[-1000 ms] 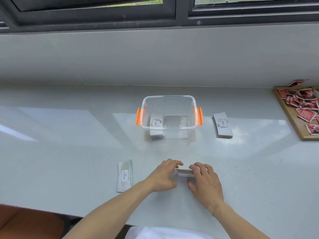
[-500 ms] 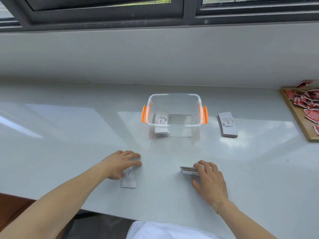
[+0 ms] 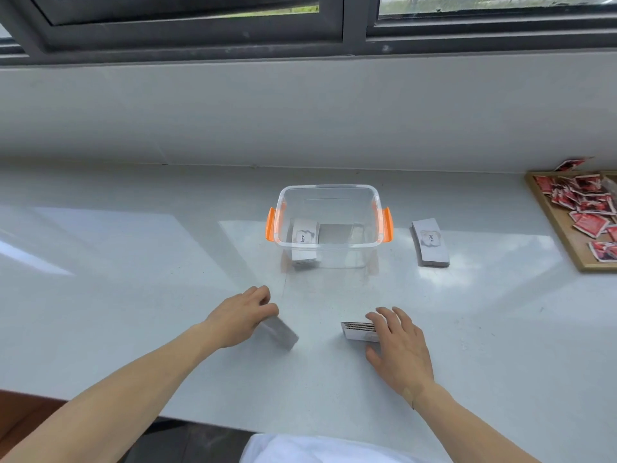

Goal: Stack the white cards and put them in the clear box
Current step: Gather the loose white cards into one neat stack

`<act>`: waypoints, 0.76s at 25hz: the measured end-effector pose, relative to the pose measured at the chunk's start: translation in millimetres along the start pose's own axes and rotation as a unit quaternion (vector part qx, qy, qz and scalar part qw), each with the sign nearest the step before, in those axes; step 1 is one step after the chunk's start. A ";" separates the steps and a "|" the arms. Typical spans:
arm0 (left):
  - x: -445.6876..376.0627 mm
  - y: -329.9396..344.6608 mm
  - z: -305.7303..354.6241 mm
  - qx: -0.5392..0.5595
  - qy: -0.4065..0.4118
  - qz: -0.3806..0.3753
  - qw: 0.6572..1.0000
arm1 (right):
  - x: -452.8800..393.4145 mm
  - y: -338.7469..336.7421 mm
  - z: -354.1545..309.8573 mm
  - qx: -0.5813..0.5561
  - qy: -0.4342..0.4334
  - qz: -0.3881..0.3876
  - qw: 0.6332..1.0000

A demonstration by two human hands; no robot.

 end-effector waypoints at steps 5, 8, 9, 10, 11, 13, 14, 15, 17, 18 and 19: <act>-29.4 1.4 54.5 0.150 -0.089 0.063 0.983 | 1.8 -0.2 0.0 0.004 0.001 -0.006 1.000; -47.6 6.1 84.1 0.199 -0.076 0.052 0.976 | 2.8 -2.2 -2.0 0.002 0.000 -0.001 1.000; -53.0 7.4 92.3 0.212 -0.063 0.041 0.974 | 3.2 -2.3 -2.4 0.003 -0.001 0.000 1.000; -57.9 8.2 99.7 0.227 -0.052 0.027 0.972 | 3.5 -2.3 -2.4 0.003 -0.001 0.002 1.000; -62.1 9.2 106.1 0.242 -0.042 0.012 0.969 | 3.8 -2.3 -2.3 0.002 -0.002 0.004 1.000; -68.2 11.6 117.2 0.271 -0.023 -0.024 0.962 | 3.9 -1.6 -2.6 0.001 -0.003 0.008 1.000; -70.1 12.9 122.7 0.281 -0.012 -0.045 0.958 | 3.6 -1.3 -2.7 0.001 -0.002 0.009 1.000; -71.5 15.0 127.9 0.290 -0.004 -0.064 0.955 | 3.4 -1.0 -3.1 -0.001 0.000 0.012 1.000; -73.6 17.7 137.2 0.303 -0.004 -0.084 0.949 | 2.8 -1.3 -4.4 -0.006 0.002 0.016 1.000; -74.7 18.5 141.3 0.311 -0.011 -0.085 0.947 | 2.6 -1.1 -4.5 -0.008 0.002 0.019 1.000; -75.9 19.6 145.6 0.313 -0.017 -0.081 0.946 | 2.2 -0.8 -4.4 -0.010 0.002 0.023 1.000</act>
Point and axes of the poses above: each hand's wrist, its own x-axis away from the middle knuckle, its own y-axis out of the palm, z = x × y, the point moved 1 cm from there along -x, towards the middle knuckle, and after that the axes turned 2 degrees about -y, right-handed, at the moved point
